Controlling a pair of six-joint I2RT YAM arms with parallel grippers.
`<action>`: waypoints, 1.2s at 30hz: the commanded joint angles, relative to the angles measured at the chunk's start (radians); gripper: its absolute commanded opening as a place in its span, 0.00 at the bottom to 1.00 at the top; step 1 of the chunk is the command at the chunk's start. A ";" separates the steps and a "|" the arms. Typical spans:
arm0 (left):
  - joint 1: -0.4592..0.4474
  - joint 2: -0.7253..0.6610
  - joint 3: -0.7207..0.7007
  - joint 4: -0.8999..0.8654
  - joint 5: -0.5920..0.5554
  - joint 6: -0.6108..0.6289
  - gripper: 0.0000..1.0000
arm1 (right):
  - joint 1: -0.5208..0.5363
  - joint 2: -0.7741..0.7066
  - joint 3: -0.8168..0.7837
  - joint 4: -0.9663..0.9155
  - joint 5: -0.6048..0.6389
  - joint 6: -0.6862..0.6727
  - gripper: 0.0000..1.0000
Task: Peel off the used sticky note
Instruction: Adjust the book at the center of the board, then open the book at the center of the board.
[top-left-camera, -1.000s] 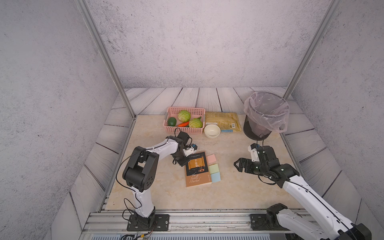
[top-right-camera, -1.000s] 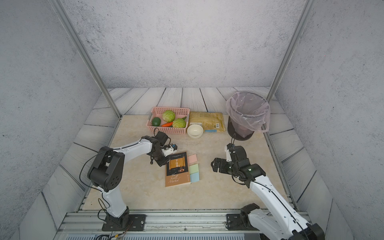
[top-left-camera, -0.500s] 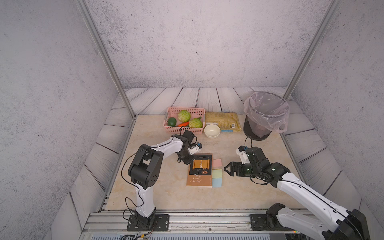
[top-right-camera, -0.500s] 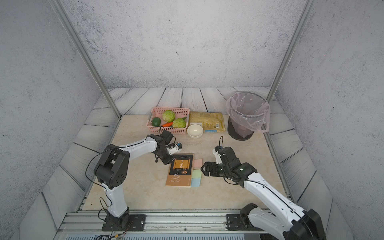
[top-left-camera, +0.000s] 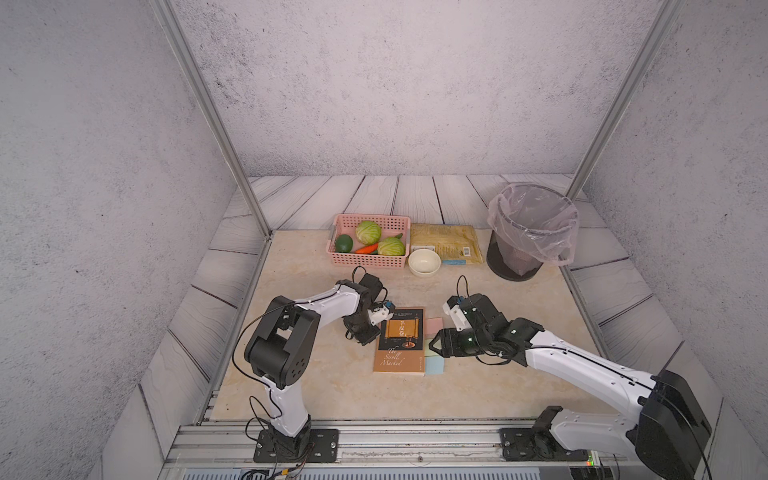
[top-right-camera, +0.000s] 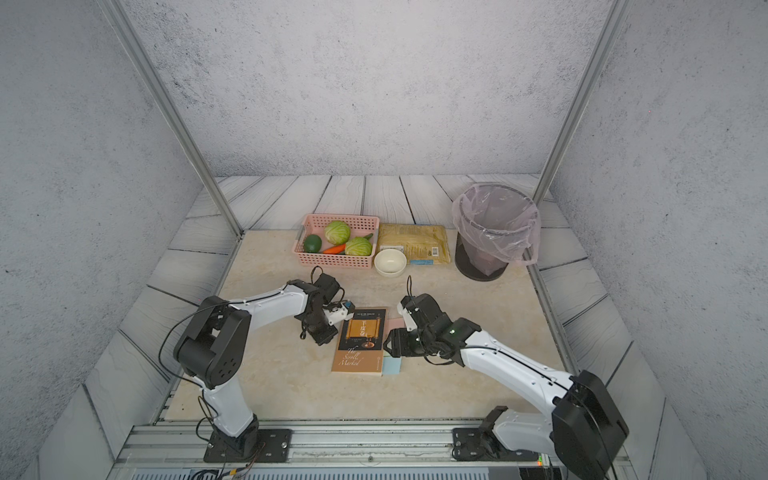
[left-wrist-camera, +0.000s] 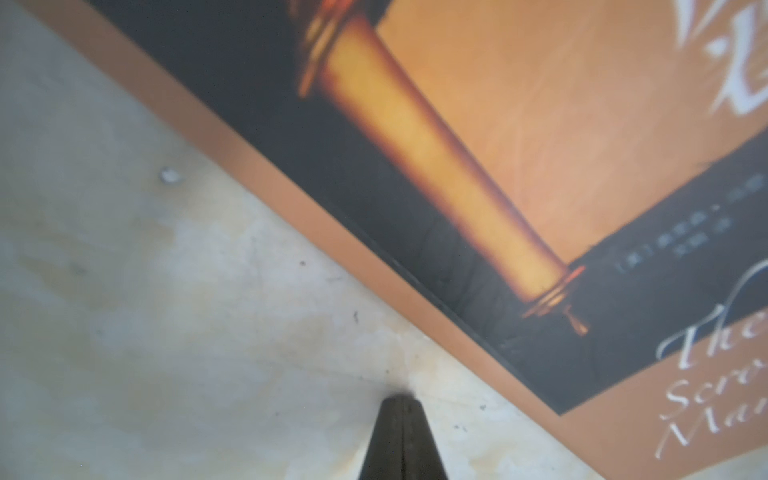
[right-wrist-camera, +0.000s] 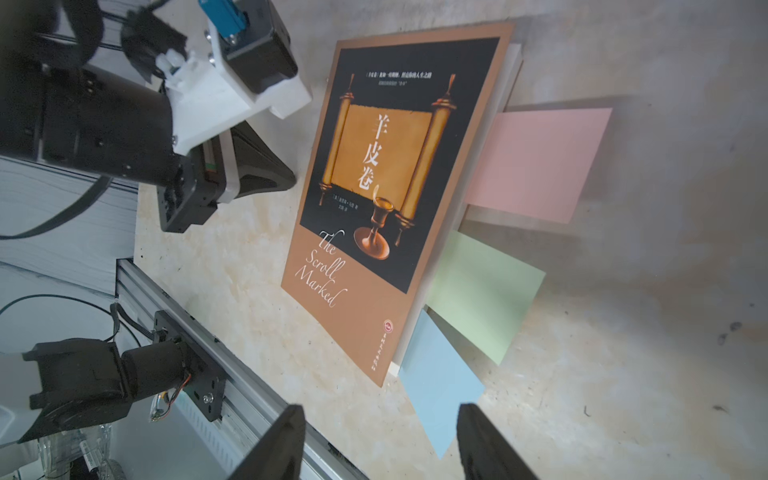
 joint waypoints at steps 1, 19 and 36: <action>-0.012 0.028 0.021 -0.055 0.115 -0.003 0.00 | 0.006 0.022 0.004 0.035 -0.019 0.020 0.62; -0.032 0.065 0.062 -0.089 0.230 0.008 0.00 | 0.011 0.056 -0.028 0.055 -0.004 0.088 0.62; 0.037 -0.203 0.001 -0.111 0.229 0.038 0.37 | 0.008 0.224 0.029 0.083 0.006 0.070 0.60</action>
